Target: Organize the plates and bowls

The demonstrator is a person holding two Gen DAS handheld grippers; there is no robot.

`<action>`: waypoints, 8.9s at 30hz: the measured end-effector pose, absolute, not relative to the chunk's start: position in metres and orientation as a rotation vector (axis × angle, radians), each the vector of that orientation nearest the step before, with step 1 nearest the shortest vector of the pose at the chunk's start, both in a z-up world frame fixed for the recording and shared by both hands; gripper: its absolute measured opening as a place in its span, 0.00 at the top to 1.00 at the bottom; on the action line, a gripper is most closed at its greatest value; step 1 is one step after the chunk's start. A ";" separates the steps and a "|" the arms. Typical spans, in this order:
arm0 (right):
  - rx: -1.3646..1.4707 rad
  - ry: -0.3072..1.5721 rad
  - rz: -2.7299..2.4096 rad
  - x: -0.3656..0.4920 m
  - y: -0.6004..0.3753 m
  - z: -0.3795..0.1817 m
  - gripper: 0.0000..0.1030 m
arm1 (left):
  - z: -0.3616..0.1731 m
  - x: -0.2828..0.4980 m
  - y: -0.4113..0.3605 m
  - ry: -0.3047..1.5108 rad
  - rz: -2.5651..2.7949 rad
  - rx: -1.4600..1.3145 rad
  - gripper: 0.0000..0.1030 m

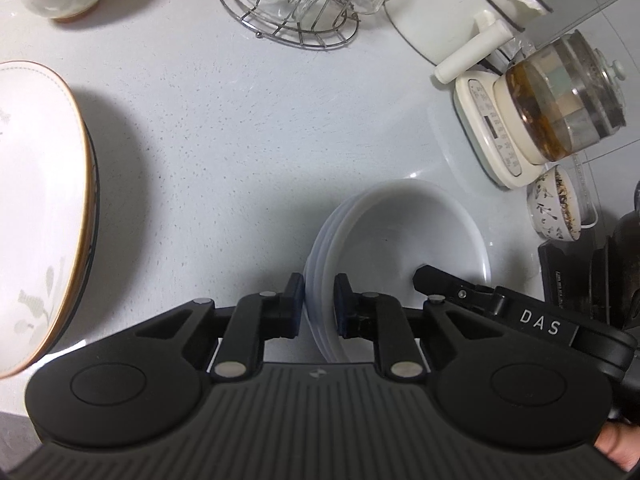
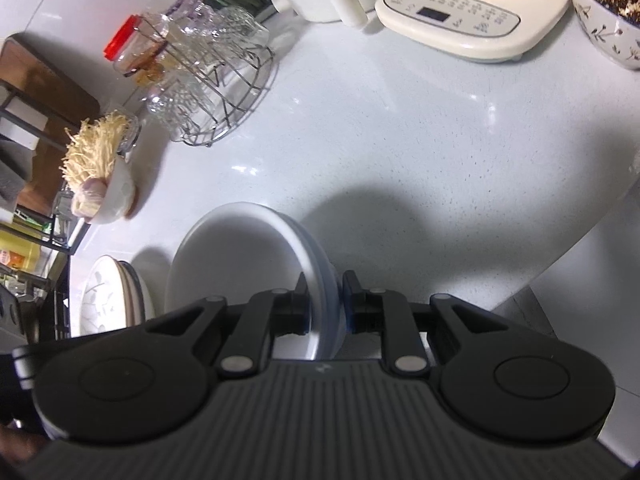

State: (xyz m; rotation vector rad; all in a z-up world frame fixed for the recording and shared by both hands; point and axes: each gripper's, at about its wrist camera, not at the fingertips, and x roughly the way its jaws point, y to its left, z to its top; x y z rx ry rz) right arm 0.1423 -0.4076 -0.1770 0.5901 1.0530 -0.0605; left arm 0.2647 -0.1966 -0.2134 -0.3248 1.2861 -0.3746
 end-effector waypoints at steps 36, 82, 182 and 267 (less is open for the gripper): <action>0.505 0.892 0.062 0.090 -0.357 -0.066 0.81 | -0.093 0.186 -0.133 1.122 -0.324 -0.441 0.81; 0.416 1.119 0.064 0.214 -0.171 -0.147 0.81 | -0.202 0.289 0.067 1.259 -0.309 -0.491 0.79; 0.136 0.546 0.203 -0.081 -0.272 -0.003 0.48 | -0.013 -0.061 -0.056 0.739 -0.154 -0.236 0.43; 0.120 0.577 0.176 -0.092 -0.283 -0.010 0.17 | -0.022 -0.092 -0.065 0.756 -0.024 -0.134 0.05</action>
